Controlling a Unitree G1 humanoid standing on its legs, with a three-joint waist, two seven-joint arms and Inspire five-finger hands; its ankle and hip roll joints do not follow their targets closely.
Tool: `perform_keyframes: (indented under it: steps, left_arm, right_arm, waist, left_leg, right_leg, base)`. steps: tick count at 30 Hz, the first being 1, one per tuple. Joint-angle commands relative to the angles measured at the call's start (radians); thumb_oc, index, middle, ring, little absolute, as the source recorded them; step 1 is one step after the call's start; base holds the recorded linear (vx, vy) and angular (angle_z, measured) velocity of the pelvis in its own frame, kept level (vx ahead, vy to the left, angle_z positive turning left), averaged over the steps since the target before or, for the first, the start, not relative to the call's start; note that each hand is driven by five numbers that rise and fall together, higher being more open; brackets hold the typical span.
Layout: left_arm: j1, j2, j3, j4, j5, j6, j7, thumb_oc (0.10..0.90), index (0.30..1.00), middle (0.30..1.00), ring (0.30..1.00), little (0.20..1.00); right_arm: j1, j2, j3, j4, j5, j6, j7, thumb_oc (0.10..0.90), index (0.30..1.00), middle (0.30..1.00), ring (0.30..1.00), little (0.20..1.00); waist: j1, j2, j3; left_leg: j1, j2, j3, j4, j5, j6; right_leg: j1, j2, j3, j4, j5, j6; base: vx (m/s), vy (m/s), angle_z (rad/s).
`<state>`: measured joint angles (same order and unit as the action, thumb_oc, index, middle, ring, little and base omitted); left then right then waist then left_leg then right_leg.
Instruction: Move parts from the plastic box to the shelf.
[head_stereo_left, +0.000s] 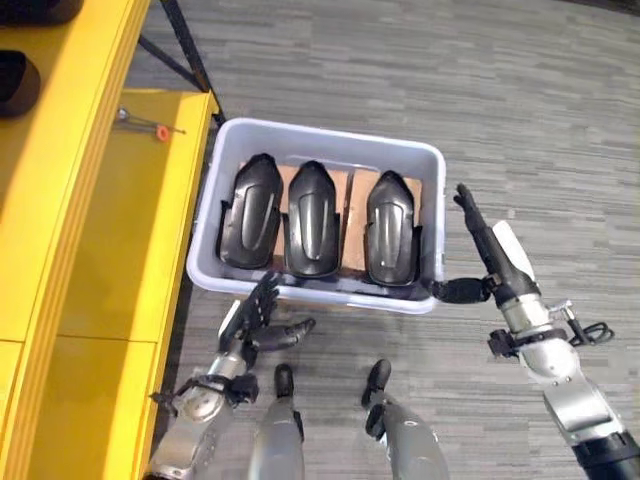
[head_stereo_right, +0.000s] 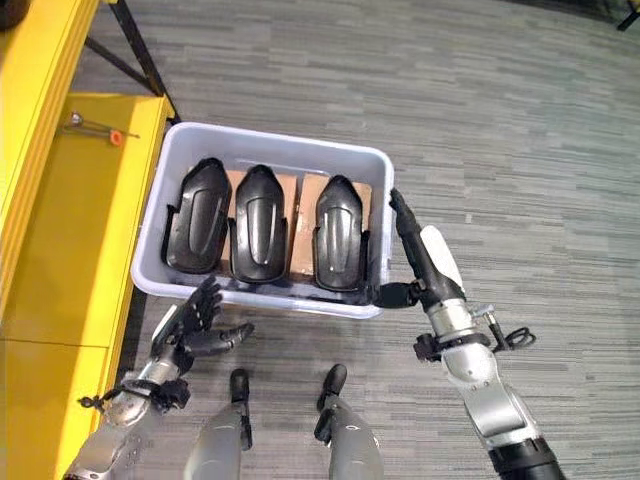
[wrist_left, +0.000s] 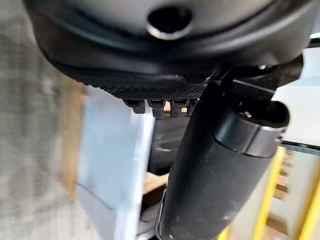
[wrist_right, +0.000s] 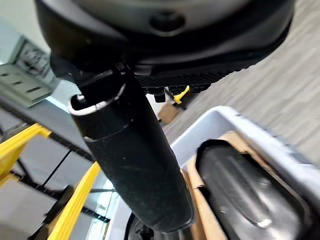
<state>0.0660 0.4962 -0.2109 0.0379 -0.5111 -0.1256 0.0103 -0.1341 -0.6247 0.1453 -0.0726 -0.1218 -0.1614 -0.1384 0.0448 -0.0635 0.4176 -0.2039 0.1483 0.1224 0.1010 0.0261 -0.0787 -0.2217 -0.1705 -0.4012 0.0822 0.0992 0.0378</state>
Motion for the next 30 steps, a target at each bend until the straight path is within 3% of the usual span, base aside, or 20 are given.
perform_keyframes:
  steps: [1, 8, 13, 22, 30]
  left_arm:
    - [-0.017, 0.078, 0.016, -0.134, -0.064, -0.129, -0.024, 0.9, 1.0, 1.0, 1.0, 1.0]
    - [-0.064, 0.136, 0.101, -0.38, -0.165, -0.201, -0.024, 0.9, 1.0, 1.0, 1.0, 1.0]
    - [-0.074, 0.149, 0.145, -0.446, -0.175, -0.223, -0.015, 0.9, 1.0, 1.0, 1.0, 1.0]
    - [-0.142, 0.132, 0.158, -0.469, -0.17, -0.249, 0.027, 0.9, 1.0, 1.0, 1.0, 1.0]
    - [-0.214, 0.094, 0.113, -0.439, -0.161, -0.25, 0.055, 0.9, 1.0, 1.0, 1.0, 1.0]
  right_arm:
    - [-0.079, -0.012, -0.004, -0.05, -0.065, -0.072, -0.082, 0.9, 1.0, 1.0, 1.0, 1.0]
    - [-0.16, 0.014, 0.061, 0.009, -0.139, -0.05, -0.102, 0.9, 1.0, 1.0, 1.0, 1.0]
    - [-0.173, 0.02, 0.081, 0.05, -0.17, -0.044, -0.105, 0.9, 1.0, 1.0, 1.0, 1.0]
    - [-0.24, 0.009, 0.121, 0.159, -0.254, -0.005, -0.141, 0.9, 1.0, 1.0, 1.0, 1.0]
    - [-0.327, 0.017, 0.195, 0.276, -0.302, 0.037, -0.154, 0.9, 1.0, 1.0, 1.0, 1.0]
  waist:
    - [0.007, -0.04, -0.077]
    - [0.038, -0.029, -0.037]
    - [0.051, -0.025, -0.024]
    - [0.073, -0.004, 0.017]
    - [0.087, 0.011, 0.055]
  left_leg:
    - [-0.058, 0.053, -0.025, 0.036, 0.017, -0.022]
    - [-0.08, 0.043, -0.034, 0.033, 0.028, -0.024]
    - [-0.09, 0.037, -0.039, 0.027, 0.035, -0.026]
    - [-0.118, 0.03, -0.05, 0.03, 0.044, -0.031]
    - [-0.152, 0.024, -0.056, 0.028, 0.058, -0.032]
  right_leg:
    - [0.124, -0.188, 0.048, -0.012, 0.003, 0.191]
    - [0.109, -0.2, 0.038, -0.016, 0.016, 0.191]
    - [0.102, -0.206, 0.028, -0.02, 0.023, 0.193]
    - [0.083, -0.22, 0.017, -0.01, 0.026, 0.193]
    - [0.059, -0.228, 0.008, -0.005, 0.029, 0.193]
  base:
    - [-0.04, 0.005, 0.06]
    - [-0.04, 0.001, 0.04]
    - [-0.02, 0.001, 0.05]
    - [-0.02, -0.002, 0.04]
    - [-0.01, -0.003, 0.01]
